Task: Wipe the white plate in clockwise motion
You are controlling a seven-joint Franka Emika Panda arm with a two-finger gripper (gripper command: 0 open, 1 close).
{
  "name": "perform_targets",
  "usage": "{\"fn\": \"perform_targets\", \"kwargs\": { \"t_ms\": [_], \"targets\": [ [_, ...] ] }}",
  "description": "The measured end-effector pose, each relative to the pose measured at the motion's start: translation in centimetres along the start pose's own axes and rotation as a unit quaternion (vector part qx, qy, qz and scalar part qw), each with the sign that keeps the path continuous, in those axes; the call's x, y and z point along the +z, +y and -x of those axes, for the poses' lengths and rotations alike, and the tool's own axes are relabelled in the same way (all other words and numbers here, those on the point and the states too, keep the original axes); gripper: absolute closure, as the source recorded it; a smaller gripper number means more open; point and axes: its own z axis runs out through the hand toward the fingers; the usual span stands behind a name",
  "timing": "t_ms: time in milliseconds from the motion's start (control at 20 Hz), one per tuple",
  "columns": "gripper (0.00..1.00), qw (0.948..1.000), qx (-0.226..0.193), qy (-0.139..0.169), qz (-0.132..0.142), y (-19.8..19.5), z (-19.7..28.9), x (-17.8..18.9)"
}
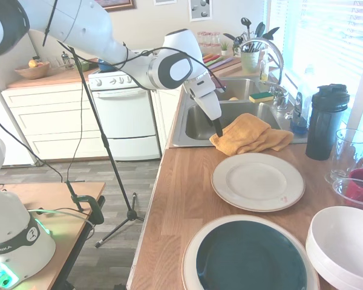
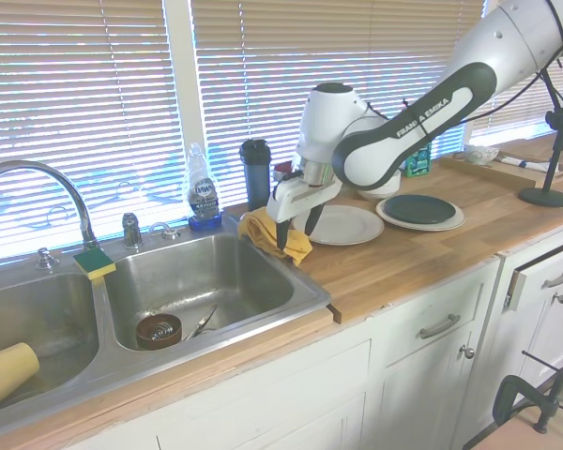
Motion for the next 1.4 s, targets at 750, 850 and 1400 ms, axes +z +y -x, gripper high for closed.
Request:
{"fn": "perform_targets", "kwargs": {
  "t_ms": [750, 850, 1400],
  "targets": [
    [0.00, 0.9836, 0.010, 0.174, -0.046, -1.9, -1.4, 5.7],
    [0.00, 0.9807, 0.014, 0.189, -0.049, -1.9, -1.7, 6.0],
    [1.00, 0.9829, 0.114, 0.142, -0.029, -0.4, -2.6, 7.4]
  ]
}}
